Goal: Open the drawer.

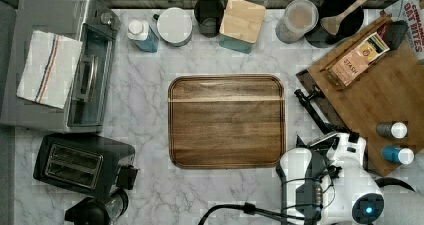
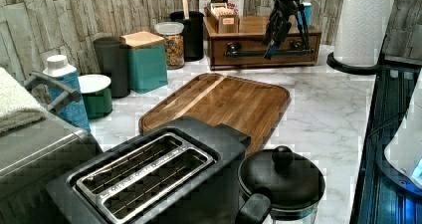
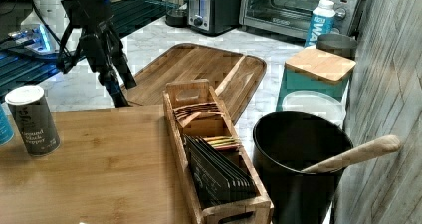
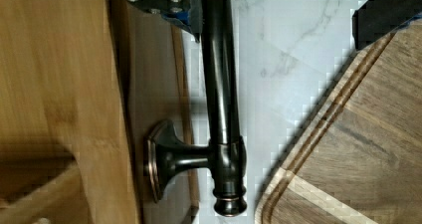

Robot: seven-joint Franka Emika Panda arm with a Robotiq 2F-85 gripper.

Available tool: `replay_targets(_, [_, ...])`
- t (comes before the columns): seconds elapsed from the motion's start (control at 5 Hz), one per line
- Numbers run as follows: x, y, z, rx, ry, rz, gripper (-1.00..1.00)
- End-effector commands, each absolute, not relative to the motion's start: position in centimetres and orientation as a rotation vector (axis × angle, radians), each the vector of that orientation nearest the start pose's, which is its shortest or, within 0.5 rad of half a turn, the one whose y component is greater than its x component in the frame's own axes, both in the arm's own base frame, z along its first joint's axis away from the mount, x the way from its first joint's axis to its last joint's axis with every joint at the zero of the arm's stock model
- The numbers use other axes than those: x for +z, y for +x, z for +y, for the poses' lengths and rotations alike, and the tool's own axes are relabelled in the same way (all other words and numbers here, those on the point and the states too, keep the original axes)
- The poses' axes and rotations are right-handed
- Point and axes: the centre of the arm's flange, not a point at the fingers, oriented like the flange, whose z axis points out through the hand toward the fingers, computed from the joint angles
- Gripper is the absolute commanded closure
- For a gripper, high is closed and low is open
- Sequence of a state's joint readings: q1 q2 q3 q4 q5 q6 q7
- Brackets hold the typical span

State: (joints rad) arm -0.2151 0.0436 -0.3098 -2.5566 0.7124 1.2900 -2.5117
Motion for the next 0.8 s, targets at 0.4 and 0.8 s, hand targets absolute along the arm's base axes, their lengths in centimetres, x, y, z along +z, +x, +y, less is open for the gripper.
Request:
replay_targets(0.4, [24.9,41.1,-29.1,-0.452,-3.081,-0.952,-1.00])
replay_targets(0.8, [25.1,42.9,-26.4,-0.206,-3.010,-0.916,-1.00])
